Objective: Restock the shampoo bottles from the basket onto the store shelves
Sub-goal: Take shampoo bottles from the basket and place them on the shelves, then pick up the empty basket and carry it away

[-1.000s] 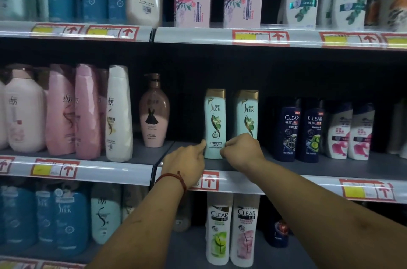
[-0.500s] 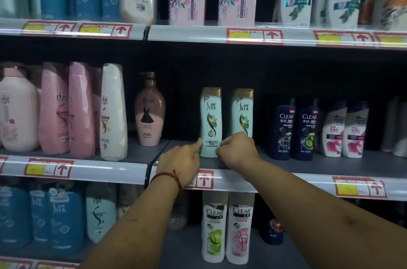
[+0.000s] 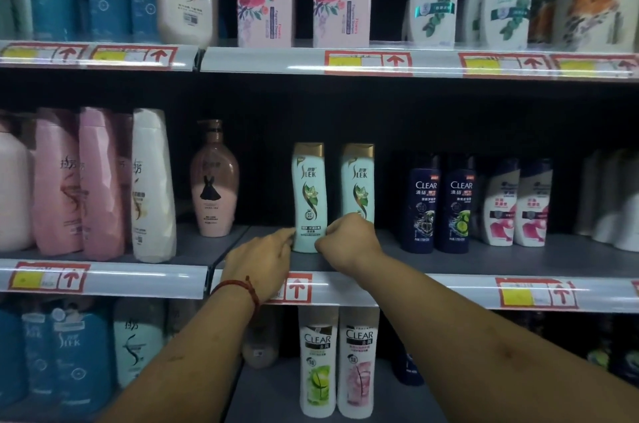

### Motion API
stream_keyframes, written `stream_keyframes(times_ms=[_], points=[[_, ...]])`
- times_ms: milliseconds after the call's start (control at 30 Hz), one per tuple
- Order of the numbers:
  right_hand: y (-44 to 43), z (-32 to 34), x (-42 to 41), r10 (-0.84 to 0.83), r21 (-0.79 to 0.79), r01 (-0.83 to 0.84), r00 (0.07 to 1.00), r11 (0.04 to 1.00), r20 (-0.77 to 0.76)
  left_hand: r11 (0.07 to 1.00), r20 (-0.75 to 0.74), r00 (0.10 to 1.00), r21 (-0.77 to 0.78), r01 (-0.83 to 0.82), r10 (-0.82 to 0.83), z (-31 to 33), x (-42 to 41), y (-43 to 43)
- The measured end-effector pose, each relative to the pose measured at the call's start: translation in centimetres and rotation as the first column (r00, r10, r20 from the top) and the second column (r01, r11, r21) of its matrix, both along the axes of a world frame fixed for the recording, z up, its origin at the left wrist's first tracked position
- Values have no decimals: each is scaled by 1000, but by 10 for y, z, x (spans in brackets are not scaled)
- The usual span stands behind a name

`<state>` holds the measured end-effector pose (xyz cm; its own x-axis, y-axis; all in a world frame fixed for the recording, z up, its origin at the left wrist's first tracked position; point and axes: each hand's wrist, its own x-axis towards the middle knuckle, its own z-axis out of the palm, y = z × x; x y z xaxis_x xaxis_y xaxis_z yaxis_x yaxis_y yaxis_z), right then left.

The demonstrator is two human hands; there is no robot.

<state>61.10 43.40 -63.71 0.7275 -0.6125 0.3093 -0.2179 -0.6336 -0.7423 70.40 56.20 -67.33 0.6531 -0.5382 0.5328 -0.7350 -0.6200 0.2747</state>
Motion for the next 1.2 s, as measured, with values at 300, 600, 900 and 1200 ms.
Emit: stream_keyframes(times_ms=[300,600,900,1200], points=[[1,1,-48,224,-52,-219,968,974,112,872,-31,998,-488,31,-52,-3,-30,5],[-92,32,-180,105,-450,-91,995,888,5,994,271,960,-62,95,-75,42,-140,-48],[-200,0,-371,-161,-482,60,972,874,-170,936,180,929,204,286,-323,24,-297,-195],[-293,-103,-567,-502,-332,415,831,847,-241,783,13,813,280,555,-582,-71,-449,-342]])
